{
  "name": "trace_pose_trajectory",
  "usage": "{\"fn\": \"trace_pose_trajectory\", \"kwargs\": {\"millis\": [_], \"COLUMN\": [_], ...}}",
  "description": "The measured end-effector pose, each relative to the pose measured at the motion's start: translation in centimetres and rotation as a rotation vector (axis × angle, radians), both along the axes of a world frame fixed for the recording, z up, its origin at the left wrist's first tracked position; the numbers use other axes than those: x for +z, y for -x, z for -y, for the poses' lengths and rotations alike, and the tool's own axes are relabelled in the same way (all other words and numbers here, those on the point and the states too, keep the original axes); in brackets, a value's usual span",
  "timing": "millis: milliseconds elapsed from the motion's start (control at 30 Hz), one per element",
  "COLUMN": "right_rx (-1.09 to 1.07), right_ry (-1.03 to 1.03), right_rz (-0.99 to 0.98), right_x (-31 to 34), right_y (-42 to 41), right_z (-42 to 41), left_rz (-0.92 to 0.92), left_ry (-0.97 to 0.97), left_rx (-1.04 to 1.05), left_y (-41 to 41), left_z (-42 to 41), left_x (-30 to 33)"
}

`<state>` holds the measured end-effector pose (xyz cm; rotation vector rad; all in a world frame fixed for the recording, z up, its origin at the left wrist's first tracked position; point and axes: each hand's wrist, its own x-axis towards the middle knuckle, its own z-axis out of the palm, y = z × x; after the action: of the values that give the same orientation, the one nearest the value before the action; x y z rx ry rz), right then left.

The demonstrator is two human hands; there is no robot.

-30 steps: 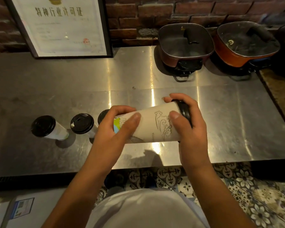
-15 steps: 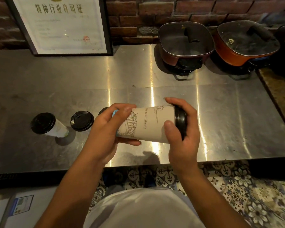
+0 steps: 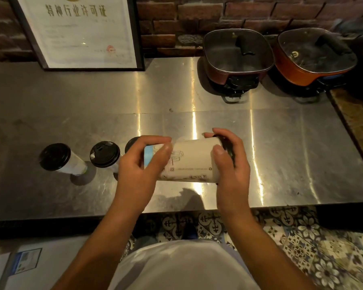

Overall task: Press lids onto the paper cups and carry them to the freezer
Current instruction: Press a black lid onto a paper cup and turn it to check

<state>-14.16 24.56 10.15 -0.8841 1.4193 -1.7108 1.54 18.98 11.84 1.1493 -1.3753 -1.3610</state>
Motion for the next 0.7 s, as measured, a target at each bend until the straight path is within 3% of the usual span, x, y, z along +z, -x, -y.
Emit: {"fn": "trace_pose_trajectory", "kwargs": {"millis": [100,167,233,367,433,533,600,700], "right_rx": [0.039,0.076,0.094,0.104,0.163,0.236,0.195,0.066], "right_ry": [0.21,0.165,0.066,-0.316,-0.443,-0.512,-0.454,-0.075], "right_rz": [-0.432,-0.406,-0.189,0.341,0.486,0.557,0.433,-0.031], "right_x": [-0.5,-0.5,-0.1,0.1,-0.1,0.0,0.1,0.1], "right_y": [0.5,0.9,1.0,1.2,1.4,1.3,0.8,-0.2], "right_z": [-0.1,0.1,0.3,1.4,1.8,1.8,1.5,0.3], "left_rz": [-0.233,-0.207,-0.081,0.133,0.233,0.277,0.219,0.012], "left_ry": [-0.377,-0.421,-0.279,0.252,0.508,0.62,0.504,0.025], "left_rx": [0.022,0.0,-0.018,-0.101,-0.137,-0.087,0.024,0.199], "left_y": [0.4,0.2,0.0,0.0,-0.1,-0.1,0.2,1.1], "left_z": [0.0,0.0,-0.1,-0.3,-0.1,-0.1,-0.3,-0.3], "left_x": [0.3,0.4,0.1,-0.1,-0.5,-1.1,-1.1,-0.6]}}
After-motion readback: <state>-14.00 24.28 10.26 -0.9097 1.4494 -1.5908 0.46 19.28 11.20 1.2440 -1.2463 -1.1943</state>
